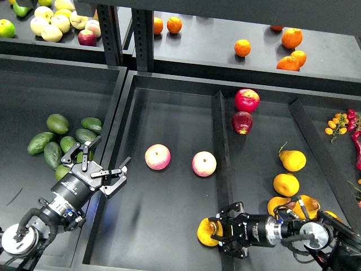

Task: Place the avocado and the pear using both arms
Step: 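Grasp the yellow pear and carry it to the pear cluster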

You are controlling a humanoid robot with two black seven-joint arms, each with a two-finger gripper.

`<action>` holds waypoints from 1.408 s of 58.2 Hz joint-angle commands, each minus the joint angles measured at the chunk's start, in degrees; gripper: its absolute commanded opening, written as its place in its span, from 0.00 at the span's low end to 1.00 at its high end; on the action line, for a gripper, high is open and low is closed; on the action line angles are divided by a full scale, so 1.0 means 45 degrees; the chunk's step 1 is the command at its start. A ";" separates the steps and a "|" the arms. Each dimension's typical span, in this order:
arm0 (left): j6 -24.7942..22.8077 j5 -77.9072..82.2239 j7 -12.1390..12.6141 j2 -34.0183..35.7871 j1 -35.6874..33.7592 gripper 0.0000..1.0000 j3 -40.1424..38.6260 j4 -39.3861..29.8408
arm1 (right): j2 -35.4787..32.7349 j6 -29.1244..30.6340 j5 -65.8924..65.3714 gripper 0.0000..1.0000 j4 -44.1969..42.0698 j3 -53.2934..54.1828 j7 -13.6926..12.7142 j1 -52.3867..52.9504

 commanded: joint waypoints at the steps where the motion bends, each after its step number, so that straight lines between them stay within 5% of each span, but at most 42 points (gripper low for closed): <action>1: 0.0000 0.0000 0.0000 0.0000 0.0021 0.99 0.0000 0.0014 | -0.0129 0.0018 0.0579 0.23 0.0310 0.0131 0.0023 0.0209; 20: 0.0000 0.0019 0.0000 0.0000 0.0021 0.99 -0.0019 0.0053 | -0.1770 0.0018 0.1907 0.24 0.1326 0.0814 0.0023 0.0892; 43: 0.0000 0.0019 0.0000 0.0000 0.0099 0.99 -0.0019 0.0053 | -0.5754 0.0018 0.2494 0.25 0.2928 0.0697 0.0023 0.0073; 82: 0.0000 0.0000 0.0000 0.0000 0.0119 0.99 -0.0019 0.0014 | -0.4759 0.0018 0.1205 0.33 0.1111 0.0854 0.0023 -0.1529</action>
